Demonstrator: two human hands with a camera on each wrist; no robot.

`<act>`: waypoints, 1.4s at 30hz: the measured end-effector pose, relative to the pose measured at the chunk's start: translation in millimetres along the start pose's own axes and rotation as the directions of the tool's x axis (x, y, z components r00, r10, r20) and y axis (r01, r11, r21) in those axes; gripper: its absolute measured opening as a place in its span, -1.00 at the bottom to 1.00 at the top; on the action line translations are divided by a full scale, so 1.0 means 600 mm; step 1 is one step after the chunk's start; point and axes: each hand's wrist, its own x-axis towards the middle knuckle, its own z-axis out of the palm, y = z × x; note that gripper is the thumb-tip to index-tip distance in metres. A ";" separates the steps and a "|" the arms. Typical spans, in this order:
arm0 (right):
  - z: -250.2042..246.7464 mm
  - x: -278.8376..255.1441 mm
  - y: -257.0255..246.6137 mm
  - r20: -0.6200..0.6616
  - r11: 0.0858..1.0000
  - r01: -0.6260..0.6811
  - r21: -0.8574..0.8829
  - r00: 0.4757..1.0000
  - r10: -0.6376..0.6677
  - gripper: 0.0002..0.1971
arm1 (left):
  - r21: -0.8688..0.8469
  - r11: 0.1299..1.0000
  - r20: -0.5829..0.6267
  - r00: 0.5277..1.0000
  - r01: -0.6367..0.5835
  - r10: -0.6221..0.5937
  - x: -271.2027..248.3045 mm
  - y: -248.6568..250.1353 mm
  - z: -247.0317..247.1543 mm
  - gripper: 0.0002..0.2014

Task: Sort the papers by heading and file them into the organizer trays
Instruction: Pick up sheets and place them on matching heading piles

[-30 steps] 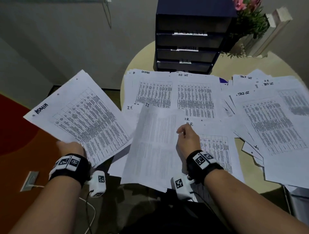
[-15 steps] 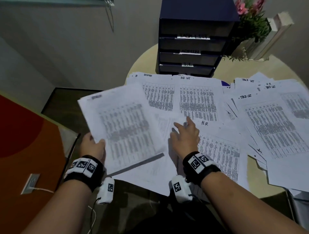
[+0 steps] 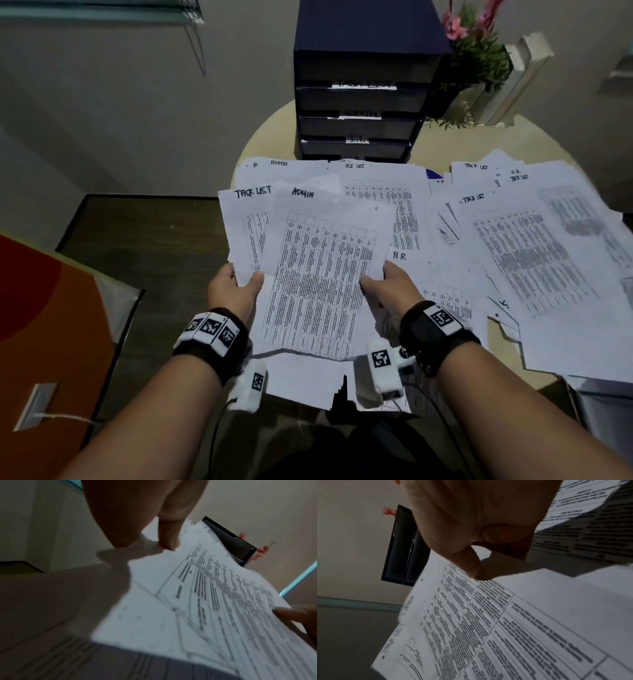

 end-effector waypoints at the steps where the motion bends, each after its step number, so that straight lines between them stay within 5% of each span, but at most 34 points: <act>1: -0.006 -0.002 0.002 -0.020 0.999 0.018 -0.033 1.000 -0.019 -0.86 | 0.030 0.999 0.003 1.000 -0.024 0.024 0.001 0.002 0.003 -0.86; 7: -0.030 0.021 0.019 -0.006 0.999 -0.002 -0.033 1.000 0.002 -0.86 | 0.130 0.990 0.042 0.998 -0.058 0.053 0.021 -0.005 0.011 -0.96; 13: -0.024 0.033 0.008 -0.018 0.983 -0.011 -0.184 1.000 0.007 -0.35 | 0.051 0.993 0.199 0.974 0.102 -0.111 0.026 0.005 0.038 -0.71; 15: -0.026 0.048 0.002 -0.063 0.973 0.028 -0.231 0.997 -0.044 -0.43 | -0.002 0.989 0.245 0.959 0.145 -0.140 0.018 0.023 0.041 -0.51; 18: -0.023 0.064 -0.010 -0.070 0.983 0.066 -0.173 0.994 -0.079 -0.76 | 0.051 0.995 0.197 0.976 0.088 -0.096 0.007 0.046 0.042 -0.51; 21: -0.018 0.076 -0.027 -0.013 0.977 0.061 -0.204 0.998 -0.065 -0.66 | 0.053 0.996 0.167 0.983 0.074 -0.082 0.012 0.046 0.045 -0.37; 26: -0.003 0.080 -0.036 0.024 0.981 -0.008 -0.192 1.000 0.013 -0.46 | 0.198 0.979 0.081 0.995 0.049 -0.066 0.043 0.037 0.045 -0.64; 30: 0.006 0.088 -0.026 0.068 0.961 0.029 -0.274 0.998 -0.011 -0.71 | 0.333 0.942 0.047 0.997 0.047 -0.067 0.064 0.034 0.043 -0.90; 33: 0.010 0.099 -0.020 0.002 0.943 0.059 -0.326 0.998 -0.062 -0.81 | 0.471 0.881 0.018 0.999 -0.043 0.040 0.074 0.043 0.038 -0.80; 37: 0.008 0.110 -0.020 -0.145 0.964 0.105 -0.246 0.979 -0.143 -0.60 | 0.489 0.869 -0.055 0.992 -0.075 0.116 0.095 0.060 0.037 -0.82; 42: -0.048 0.126 -0.025 -0.433 0.989 0.043 -0.140 0.896 -0.101 -0.71 | 0.473 0.879 -0.150 0.978 -0.057 0.144 0.149 0.099 0.039 -0.79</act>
